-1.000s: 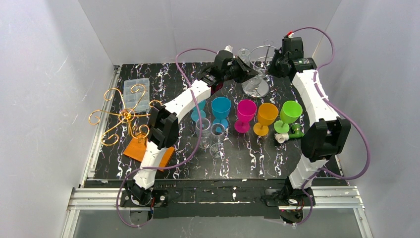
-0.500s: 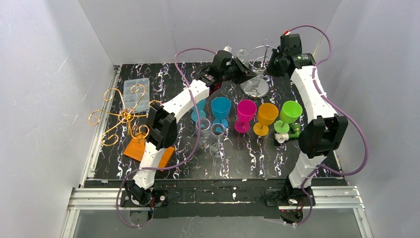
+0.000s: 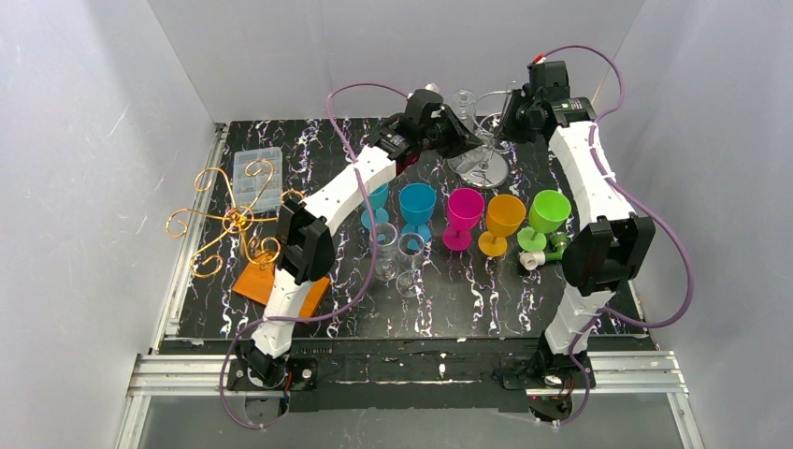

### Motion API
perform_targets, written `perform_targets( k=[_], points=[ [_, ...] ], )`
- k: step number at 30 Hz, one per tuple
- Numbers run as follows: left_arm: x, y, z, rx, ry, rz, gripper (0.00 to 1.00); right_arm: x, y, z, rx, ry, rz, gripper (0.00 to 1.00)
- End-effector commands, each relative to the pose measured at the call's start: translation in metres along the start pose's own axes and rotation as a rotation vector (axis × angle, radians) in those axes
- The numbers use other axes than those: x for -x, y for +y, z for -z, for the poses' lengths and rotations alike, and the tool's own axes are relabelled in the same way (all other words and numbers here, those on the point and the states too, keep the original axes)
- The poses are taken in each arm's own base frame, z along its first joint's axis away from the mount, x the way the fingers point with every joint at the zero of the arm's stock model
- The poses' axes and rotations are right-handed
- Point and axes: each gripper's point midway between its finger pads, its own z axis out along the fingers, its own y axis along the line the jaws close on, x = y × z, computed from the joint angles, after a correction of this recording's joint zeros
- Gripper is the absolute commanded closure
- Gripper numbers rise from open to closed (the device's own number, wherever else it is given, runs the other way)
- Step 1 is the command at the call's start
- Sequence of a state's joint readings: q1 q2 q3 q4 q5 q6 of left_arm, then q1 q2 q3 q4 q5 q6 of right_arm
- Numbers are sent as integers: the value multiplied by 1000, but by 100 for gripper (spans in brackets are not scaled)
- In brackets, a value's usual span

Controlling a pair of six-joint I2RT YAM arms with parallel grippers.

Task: Take the wine glass off the wine glass rack
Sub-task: Pick up the wine glass from the wine rack.

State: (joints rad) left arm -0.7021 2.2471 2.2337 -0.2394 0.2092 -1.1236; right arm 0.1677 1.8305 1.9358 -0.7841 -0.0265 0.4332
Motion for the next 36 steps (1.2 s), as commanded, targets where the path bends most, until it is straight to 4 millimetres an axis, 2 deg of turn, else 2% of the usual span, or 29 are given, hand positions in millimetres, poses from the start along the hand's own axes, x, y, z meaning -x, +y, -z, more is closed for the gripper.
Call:
perform_targets(
  k=[1,9,13,21,28,36],
  points=[
    [7,-80,55,-152,-15,-58,100,12,-15,-11,-57,-32,25,73],
    [1,-82,57,-139,-17,-109,100,7,-18,-17,-67,-16,29,60],
    [-3,-83,58,-137,-23,-152,100,8,-16,-20,-56,-10,33,59],
    [-3,-67,60,-65,-31,-159,100,8,-14,-20,-46,-7,38,59],
    [-2,-64,69,-43,-43,-187,100,12,-11,-15,-36,-23,36,58],
    [6,-64,80,-25,-81,-211,100,19,3,-3,27,-48,31,47]
  ],
)
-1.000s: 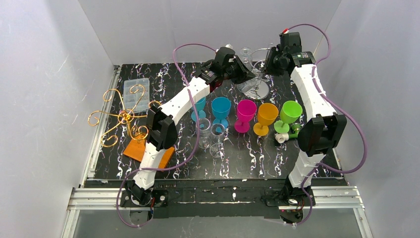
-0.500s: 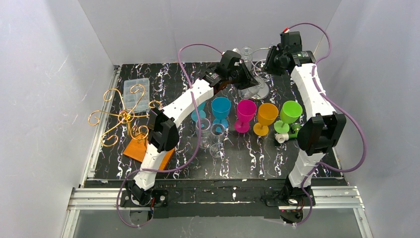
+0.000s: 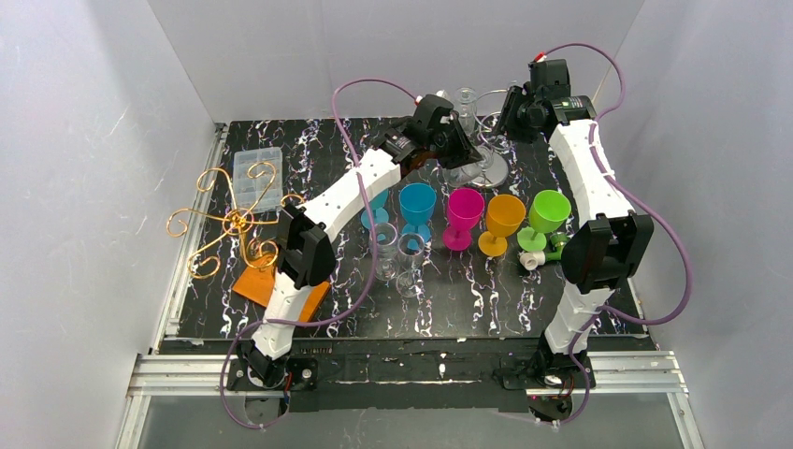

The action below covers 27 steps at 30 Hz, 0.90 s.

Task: Take the wine glass off the wine glass rack
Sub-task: Pick up the wine glass from the wine rack, then place the wine glass at the center of the board.

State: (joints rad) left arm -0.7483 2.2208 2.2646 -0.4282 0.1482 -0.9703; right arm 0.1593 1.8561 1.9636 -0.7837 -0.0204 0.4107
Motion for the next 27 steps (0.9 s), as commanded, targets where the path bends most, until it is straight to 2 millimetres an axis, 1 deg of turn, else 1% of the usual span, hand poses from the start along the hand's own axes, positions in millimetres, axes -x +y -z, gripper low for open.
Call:
perform_targets(
  k=[1,6,13,19,27],
  points=[
    [42,-64,77,-136,-149,-55,100,14,9,4,44,-44,12,46],
    [45,-63,78,-147,-149,-45,100,20,18,13,82,-59,5,38],
    [47,-71,85,-177,-148,-61,100,26,28,24,127,-79,-3,28],
    [48,-85,85,-241,-125,-87,100,29,34,33,156,-91,-18,25],
    [44,-100,88,-318,-95,-94,100,38,43,52,190,-137,-42,23]
  ],
)
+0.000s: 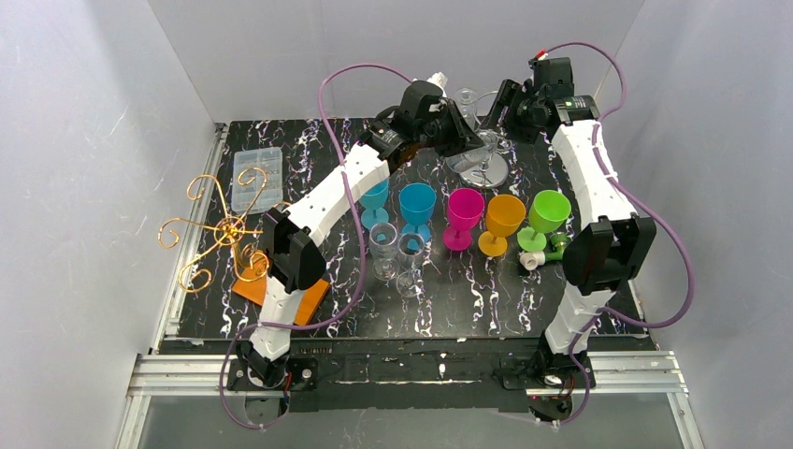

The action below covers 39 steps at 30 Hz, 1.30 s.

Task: Take the wine glass off the wine glass rack
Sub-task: Place the wine glass at the center of the board.

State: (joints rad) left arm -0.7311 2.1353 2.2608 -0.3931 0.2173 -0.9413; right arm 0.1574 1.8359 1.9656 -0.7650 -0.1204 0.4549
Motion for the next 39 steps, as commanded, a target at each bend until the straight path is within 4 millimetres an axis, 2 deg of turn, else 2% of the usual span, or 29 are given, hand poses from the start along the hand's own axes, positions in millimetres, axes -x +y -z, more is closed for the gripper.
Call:
perform_targets(
  k=[1,18,26,39],
  points=[
    [28,-67,40,-206,-63,-47,100,35,27,40,84,-145,2,23],
    [10,-83,22,-345,75,14,100,45,29,81,74,-242,-1,23],
    [2,-89,21,-385,115,16,100,48,33,98,85,-274,7,22],
    [-8,-96,31,-384,113,9,100,41,31,107,79,-276,17,22]
  ],
)
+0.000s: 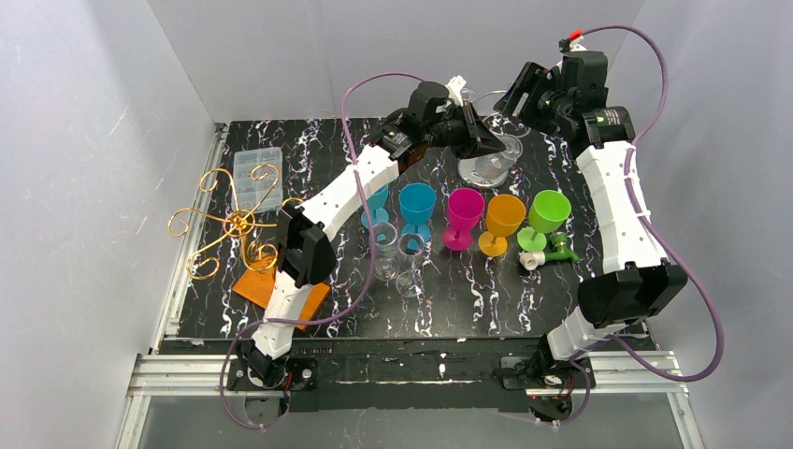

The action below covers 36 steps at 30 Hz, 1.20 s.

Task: Take the wine glass off the wine glass rack
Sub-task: Place the wine glass at the center of the board.

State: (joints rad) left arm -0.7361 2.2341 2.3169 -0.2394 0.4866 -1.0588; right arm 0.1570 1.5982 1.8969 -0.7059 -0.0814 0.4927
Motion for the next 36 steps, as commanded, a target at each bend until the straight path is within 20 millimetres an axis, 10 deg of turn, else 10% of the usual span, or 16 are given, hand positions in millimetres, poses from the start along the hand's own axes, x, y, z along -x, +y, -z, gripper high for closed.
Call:
perform_targets(
  k=[1,36],
  points=[
    [4,-71,35,-147,-39,-87,100,12,4,18,13,-60,18,22],
    [-58,-120,57,-216,58,-193,100,-5,5,138,-9,-123,52,19]
  ],
)
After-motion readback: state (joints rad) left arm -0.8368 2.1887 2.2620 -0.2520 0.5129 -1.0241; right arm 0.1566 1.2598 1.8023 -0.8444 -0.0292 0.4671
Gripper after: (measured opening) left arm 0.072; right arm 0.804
